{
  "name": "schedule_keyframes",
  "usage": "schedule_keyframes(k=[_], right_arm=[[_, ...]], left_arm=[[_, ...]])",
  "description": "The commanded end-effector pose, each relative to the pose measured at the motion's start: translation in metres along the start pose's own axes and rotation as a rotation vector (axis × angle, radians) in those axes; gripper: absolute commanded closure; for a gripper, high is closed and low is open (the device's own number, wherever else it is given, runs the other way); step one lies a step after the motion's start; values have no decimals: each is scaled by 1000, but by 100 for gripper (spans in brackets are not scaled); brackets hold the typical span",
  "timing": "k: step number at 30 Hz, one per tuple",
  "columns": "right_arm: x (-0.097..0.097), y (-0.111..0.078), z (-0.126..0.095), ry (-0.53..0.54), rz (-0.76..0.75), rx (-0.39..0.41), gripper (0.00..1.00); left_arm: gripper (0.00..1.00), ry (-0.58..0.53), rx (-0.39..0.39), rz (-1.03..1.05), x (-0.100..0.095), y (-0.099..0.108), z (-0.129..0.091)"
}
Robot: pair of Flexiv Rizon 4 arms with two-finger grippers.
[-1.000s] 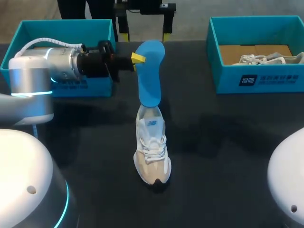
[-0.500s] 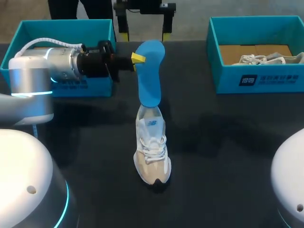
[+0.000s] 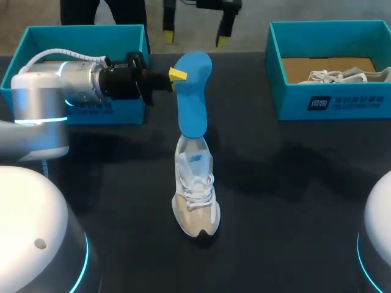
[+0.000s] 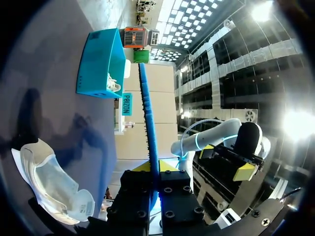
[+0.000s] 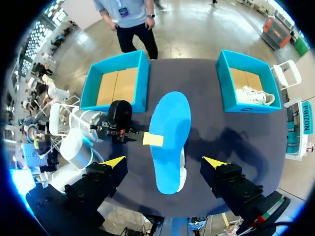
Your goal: Take the shoe out of the shoebox, open the shoe tongue, remove and reinsert the insole, then place the shoe into the shoebox
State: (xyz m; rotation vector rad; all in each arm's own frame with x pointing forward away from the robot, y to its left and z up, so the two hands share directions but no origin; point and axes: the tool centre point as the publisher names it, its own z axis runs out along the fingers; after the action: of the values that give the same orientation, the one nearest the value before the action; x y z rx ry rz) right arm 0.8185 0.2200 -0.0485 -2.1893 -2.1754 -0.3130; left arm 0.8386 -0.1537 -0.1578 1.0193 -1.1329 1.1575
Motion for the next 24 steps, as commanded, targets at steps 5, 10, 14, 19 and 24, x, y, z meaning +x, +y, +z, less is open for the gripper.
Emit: schedule_keyframes(k=[5, 10, 14, 19, 24], right_arm=[[-45, 1, 1, 364, 13, 28, 0], [-55, 3, 5, 479, 10, 52, 0], [-63, 3, 8, 530, -4, 51, 0], [-70, 3, 11, 612, -1, 38, 0], [-80, 1, 16, 713, 18, 24, 0]], left_arm=[[100, -3, 1, 0, 1, 1, 0], [100, -3, 1, 0, 1, 1, 0], [100, -3, 1, 0, 1, 1, 0], [100, -3, 1, 0, 1, 1, 0], [100, -3, 1, 0, 1, 1, 0]])
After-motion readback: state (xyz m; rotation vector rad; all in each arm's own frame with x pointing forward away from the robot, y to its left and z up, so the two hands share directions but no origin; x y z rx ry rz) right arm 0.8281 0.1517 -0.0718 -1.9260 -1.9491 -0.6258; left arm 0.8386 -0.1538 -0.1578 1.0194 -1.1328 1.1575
